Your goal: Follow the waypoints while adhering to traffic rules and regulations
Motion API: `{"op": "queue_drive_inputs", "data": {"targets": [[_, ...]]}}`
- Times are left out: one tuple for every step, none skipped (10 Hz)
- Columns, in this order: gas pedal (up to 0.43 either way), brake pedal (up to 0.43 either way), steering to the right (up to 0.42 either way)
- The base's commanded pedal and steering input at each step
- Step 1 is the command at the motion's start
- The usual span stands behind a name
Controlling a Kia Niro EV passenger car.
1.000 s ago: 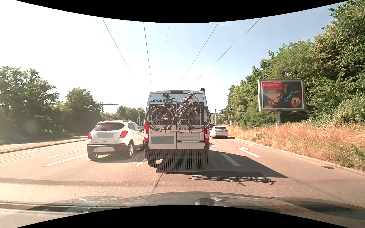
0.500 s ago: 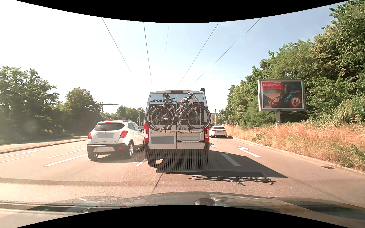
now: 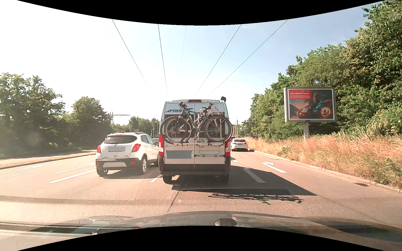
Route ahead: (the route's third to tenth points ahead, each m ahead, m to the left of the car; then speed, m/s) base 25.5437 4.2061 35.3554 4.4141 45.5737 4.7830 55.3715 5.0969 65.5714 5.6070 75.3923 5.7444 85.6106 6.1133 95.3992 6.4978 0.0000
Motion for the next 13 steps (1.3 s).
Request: {"op": "queue_drive_inputs", "data": {"targets": [[0.000, 0.256, 0.003], [0.000, 0.256, 0.003], [0.000, 0.256, 0.003], [0.000, 0.256, 0.003], [0.000, 0.256, 0.003], [0.000, 0.256, 0.003], [0.000, 0.256, 0.003], [0.000, 0.256, 0.003], [0.000, 0.256, 0.003], [0.000, 0.256, 0.002], [0.000, 0.256, 0.002], [0.000, 0.250, 0.002], [0.000, 0.256, 0.002]]}}
